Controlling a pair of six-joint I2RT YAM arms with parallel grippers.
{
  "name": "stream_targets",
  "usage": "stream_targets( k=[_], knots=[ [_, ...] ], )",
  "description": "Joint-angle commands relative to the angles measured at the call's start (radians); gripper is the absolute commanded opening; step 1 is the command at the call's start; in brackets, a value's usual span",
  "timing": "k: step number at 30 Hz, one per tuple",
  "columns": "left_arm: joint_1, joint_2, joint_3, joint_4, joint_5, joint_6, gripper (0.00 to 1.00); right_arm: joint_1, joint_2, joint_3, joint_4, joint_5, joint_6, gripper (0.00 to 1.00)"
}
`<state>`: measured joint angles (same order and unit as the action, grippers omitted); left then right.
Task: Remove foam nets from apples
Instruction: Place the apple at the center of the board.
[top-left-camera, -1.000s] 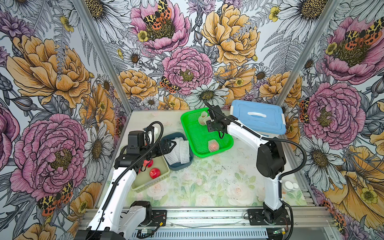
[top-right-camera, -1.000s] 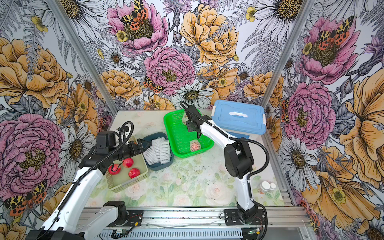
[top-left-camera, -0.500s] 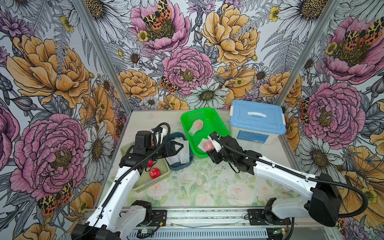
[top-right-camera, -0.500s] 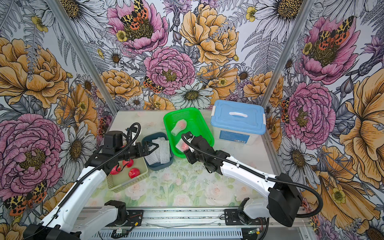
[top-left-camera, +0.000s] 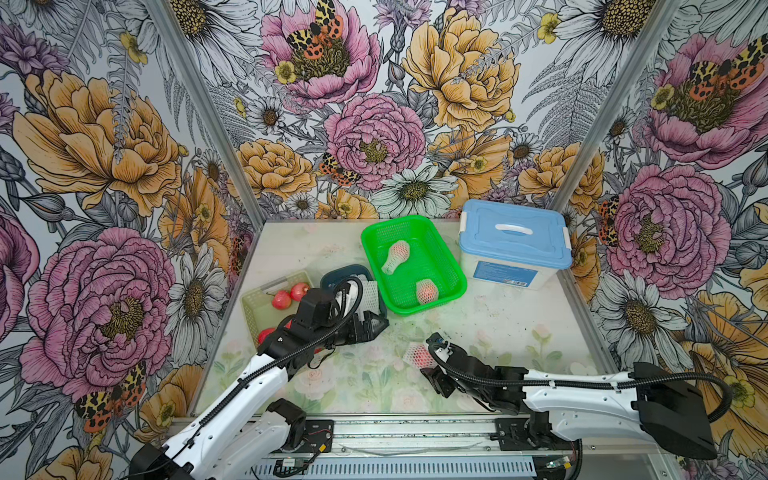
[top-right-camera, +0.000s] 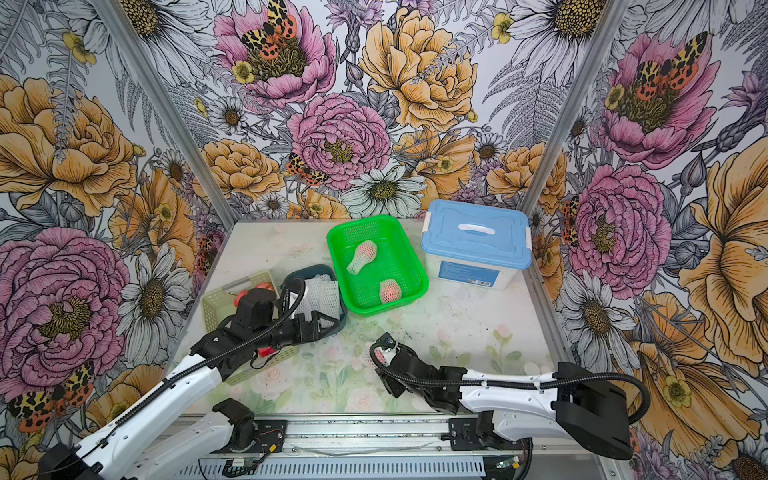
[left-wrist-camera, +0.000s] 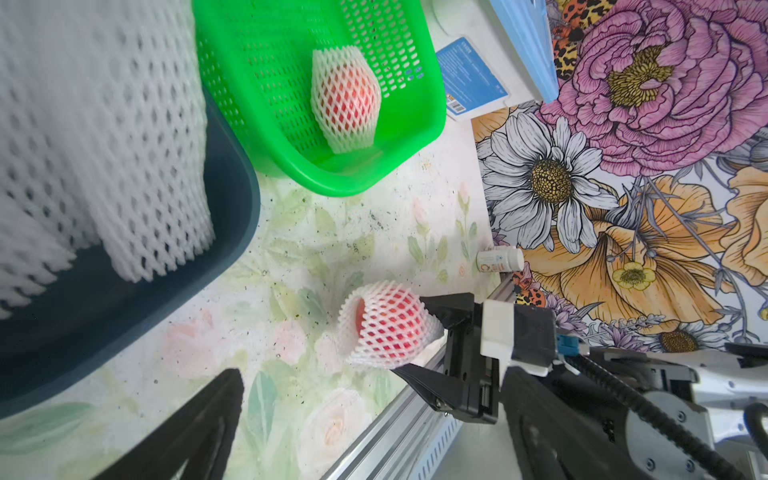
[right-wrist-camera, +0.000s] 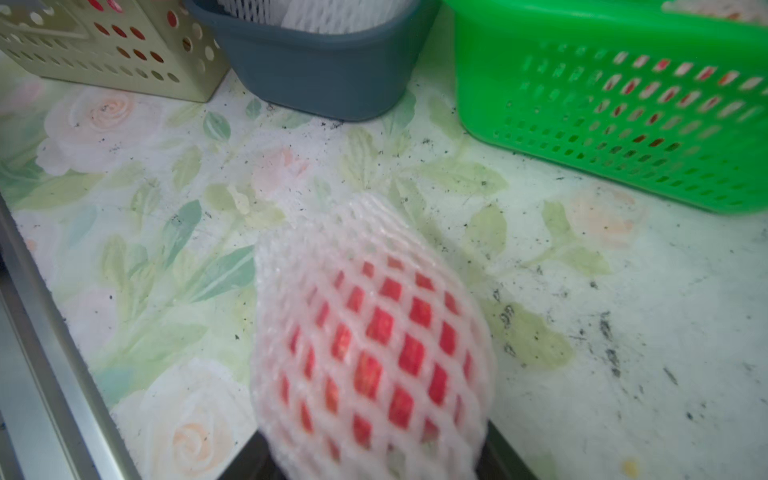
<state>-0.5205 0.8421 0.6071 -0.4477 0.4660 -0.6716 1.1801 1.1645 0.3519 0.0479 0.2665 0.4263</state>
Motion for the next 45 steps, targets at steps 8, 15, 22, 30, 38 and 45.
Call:
stream_targets(
  k=[8,15,22,30,38,45],
  knots=[
    [-0.15,-0.177,-0.206,0.107,-0.237,-0.254,0.99,0.045,0.097,0.016,0.142,0.053,0.045,0.74],
    [-0.152,-0.204,-0.251,0.128,-0.269,-0.28,0.99,0.046,0.072,0.034,0.034,0.014,0.014,0.86],
    [-0.153,-0.119,-0.249,0.181,-0.255,-0.271,0.99,0.044,0.063,0.141,-0.184,-0.002,-0.055,0.92],
    [-0.152,-0.101,-0.259,0.218,-0.25,-0.264,0.99,0.041,0.142,0.202,-0.242,-0.052,-0.089,0.87],
    [-0.132,-0.143,-0.282,0.208,-0.245,-0.262,0.99,0.036,0.232,0.287,-0.345,-0.113,-0.136,0.79],
    [-0.11,-0.169,-0.314,0.226,-0.228,-0.272,0.99,0.035,0.256,0.297,-0.345,-0.084,-0.142,0.63]
  ],
)
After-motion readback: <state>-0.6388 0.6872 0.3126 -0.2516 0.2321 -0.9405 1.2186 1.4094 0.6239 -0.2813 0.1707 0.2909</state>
